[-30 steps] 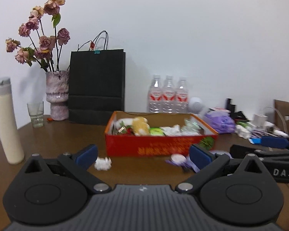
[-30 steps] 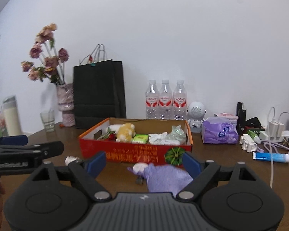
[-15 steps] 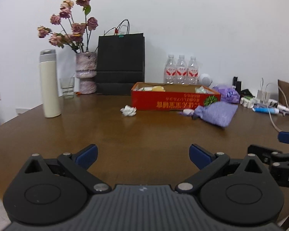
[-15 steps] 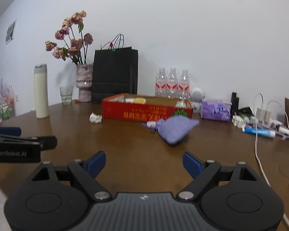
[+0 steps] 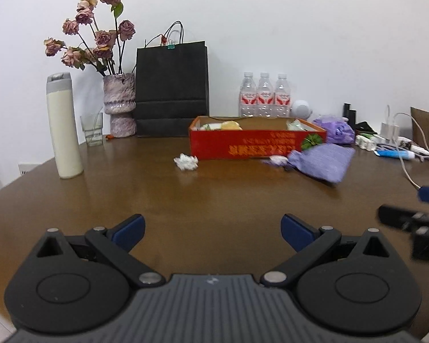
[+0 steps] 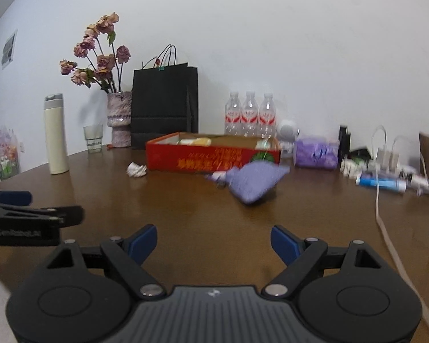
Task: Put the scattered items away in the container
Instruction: 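Grasp the crumpled white tissue with the left tool while the right tool grasps the purple pouch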
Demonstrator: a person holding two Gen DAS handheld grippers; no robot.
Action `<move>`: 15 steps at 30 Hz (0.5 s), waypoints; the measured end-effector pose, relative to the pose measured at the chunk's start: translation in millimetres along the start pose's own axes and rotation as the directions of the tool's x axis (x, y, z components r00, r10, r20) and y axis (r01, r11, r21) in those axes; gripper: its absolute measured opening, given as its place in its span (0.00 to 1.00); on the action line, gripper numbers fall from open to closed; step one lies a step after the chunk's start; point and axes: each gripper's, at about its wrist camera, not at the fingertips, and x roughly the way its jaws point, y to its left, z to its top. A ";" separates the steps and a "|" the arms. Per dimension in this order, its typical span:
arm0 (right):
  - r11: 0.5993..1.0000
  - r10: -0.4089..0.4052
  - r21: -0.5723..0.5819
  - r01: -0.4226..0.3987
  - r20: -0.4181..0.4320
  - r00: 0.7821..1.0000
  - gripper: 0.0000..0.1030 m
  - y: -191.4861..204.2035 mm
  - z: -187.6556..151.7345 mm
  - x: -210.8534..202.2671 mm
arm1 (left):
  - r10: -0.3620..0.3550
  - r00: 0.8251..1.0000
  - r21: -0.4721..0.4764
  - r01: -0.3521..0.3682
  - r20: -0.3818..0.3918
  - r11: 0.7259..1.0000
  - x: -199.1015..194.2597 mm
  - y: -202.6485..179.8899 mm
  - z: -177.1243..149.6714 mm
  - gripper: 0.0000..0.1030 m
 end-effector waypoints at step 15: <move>0.999 0.032 0.015 -0.030 -0.159 0.987 0.77 -57.6 73.3 177.1 | 0.013 0.987 0.011 -0.012 -0.161 1.000 218.4 41.3 74.0 0.81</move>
